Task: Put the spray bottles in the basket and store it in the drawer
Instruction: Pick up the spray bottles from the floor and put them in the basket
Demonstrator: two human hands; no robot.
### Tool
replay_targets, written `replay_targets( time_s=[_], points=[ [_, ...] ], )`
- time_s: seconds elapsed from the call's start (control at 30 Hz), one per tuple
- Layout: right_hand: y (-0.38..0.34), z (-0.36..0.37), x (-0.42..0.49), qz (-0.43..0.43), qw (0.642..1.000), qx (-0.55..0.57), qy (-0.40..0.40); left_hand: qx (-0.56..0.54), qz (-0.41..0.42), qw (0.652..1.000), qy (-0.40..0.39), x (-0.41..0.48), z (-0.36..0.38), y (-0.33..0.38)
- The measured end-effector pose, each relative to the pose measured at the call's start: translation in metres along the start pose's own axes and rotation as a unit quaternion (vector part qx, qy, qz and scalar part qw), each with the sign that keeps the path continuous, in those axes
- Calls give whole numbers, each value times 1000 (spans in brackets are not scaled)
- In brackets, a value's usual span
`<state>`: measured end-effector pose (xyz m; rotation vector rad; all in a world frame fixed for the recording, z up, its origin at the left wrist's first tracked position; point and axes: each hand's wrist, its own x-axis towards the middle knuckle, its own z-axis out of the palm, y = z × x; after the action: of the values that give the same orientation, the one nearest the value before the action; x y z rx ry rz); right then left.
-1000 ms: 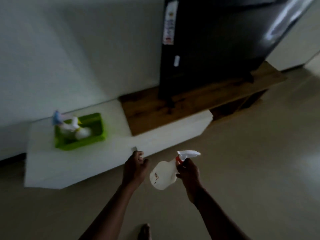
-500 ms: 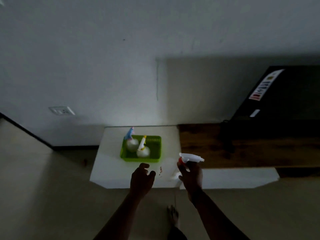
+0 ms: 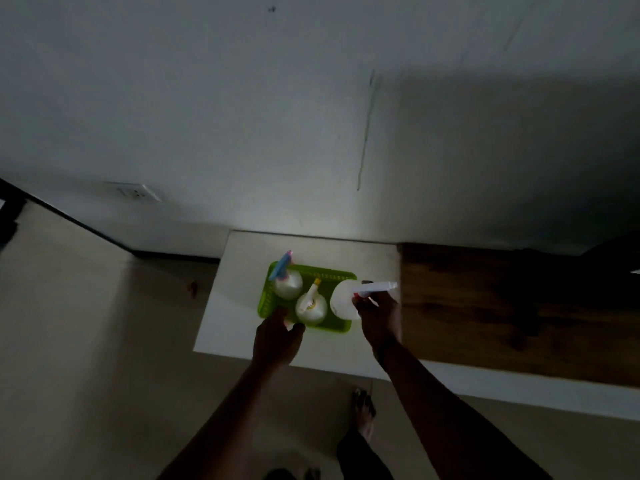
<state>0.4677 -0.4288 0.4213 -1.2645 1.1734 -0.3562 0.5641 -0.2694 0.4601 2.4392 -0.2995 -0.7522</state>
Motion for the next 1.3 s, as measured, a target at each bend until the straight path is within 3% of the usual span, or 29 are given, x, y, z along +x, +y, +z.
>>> replay_targets(
  time_s=[0.23, 0.73, 1.1, 1.3],
  points=[
    [6, 34, 42, -15, 998, -67, -14, -24, -24, 999, -33, 46, 10, -11],
    [46, 77, 89, 12, 987, -158, -5, -3, 19, 994, -110, 116, 42, -55],
    [63, 80, 97, 45, 989, -140, 4, -4, 40, 993, -114, 129, 47, -63],
    [63, 74, 93, 38, 972, -231, -31, -4, 50, 992, -112, 131, 44, -68]
  ],
)
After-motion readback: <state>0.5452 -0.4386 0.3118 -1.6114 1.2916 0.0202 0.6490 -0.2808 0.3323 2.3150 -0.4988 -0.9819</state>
